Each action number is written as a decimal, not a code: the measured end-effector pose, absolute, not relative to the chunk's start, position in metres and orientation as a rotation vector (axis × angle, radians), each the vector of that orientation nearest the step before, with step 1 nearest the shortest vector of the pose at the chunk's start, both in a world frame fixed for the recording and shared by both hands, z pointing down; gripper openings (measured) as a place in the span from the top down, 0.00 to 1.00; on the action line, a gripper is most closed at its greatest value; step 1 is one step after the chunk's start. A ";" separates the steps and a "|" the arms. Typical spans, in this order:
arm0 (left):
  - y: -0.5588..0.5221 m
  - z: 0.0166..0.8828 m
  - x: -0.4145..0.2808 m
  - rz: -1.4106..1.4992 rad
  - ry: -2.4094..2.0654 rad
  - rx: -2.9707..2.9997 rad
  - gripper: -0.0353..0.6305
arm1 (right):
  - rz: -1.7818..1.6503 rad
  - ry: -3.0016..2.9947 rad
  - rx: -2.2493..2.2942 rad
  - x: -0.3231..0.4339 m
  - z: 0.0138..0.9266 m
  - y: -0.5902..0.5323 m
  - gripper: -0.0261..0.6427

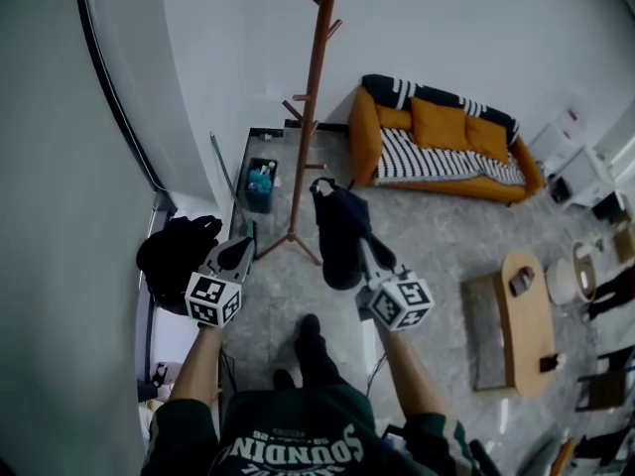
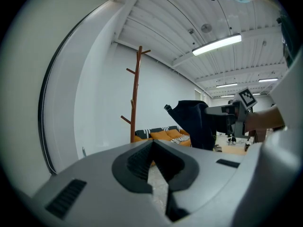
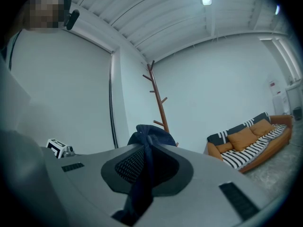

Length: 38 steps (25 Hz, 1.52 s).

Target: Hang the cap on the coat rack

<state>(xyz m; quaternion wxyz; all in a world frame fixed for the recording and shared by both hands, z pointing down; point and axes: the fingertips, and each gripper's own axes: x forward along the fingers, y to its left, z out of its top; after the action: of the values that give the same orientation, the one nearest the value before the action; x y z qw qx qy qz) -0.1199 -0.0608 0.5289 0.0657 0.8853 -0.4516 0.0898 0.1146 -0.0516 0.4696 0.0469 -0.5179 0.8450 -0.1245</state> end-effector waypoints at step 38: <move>-0.312 0.509 -0.098 0.286 -1.380 2.658 0.95 | -0.388 2.599 -1.449 0.107 0.433 -0.275 0.91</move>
<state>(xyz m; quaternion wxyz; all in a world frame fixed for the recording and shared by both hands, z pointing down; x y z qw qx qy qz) -0.0981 -0.3125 0.5086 0.0663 0.8816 -0.4577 0.0948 0.1069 -0.2747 0.4327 0.0701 -0.4817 0.8640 -0.1290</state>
